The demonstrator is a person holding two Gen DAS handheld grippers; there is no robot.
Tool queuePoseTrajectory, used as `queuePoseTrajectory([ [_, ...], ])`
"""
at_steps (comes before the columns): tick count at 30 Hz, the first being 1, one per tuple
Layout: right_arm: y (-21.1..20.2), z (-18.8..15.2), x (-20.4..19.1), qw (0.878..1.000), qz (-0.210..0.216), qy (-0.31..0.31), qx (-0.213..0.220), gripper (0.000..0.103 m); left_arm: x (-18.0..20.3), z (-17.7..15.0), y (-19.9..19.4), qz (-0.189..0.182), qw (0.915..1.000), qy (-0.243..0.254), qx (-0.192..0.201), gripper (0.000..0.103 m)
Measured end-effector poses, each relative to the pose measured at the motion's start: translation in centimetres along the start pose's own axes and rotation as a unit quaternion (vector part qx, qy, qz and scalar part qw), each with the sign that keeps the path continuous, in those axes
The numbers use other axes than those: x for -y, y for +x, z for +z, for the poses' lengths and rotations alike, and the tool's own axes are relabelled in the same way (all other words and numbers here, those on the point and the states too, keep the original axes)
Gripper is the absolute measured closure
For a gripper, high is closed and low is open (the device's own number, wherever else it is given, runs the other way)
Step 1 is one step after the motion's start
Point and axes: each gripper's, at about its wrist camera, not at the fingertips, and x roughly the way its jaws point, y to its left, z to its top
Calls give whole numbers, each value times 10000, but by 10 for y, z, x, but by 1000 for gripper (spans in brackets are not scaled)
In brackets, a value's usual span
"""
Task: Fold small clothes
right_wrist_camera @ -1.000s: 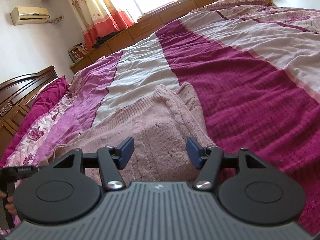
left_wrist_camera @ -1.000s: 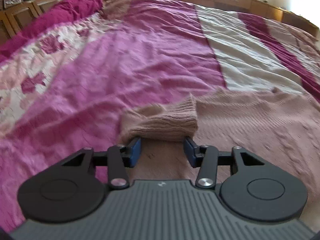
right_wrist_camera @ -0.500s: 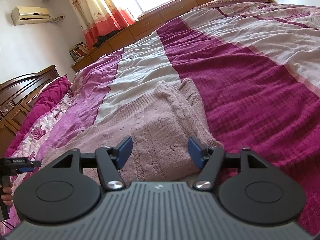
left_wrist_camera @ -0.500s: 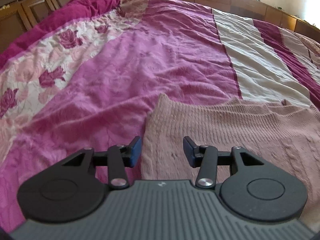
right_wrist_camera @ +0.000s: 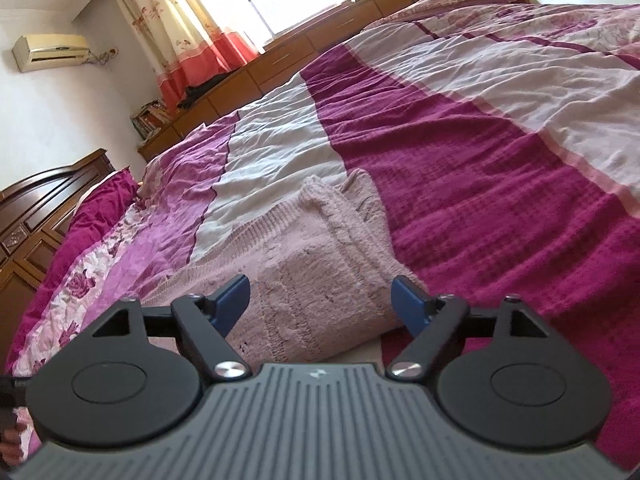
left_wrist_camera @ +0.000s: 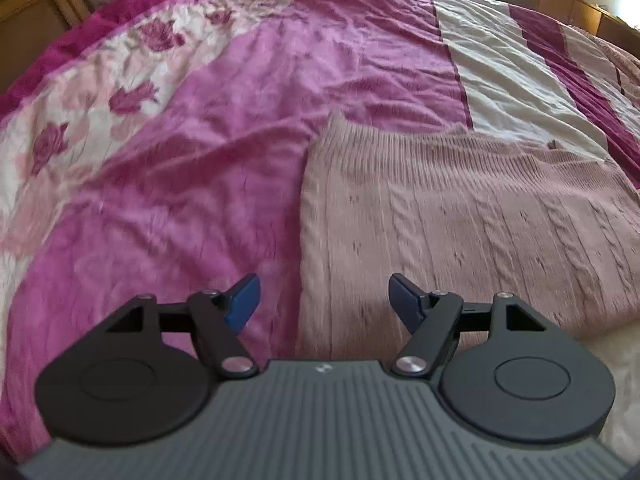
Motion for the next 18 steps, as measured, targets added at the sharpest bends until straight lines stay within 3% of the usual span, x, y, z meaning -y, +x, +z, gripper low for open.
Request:
queuePoseTrajectory([
  [11, 17, 16, 30, 9978, -130, 498, -418, 12, -1, -38, -24, -193, 9986, -377, -321, 30],
  [18, 39, 28, 50, 9907, 165, 1154, -709, 12, -4, -54, -31, -234, 9976, -431, -491, 30],
])
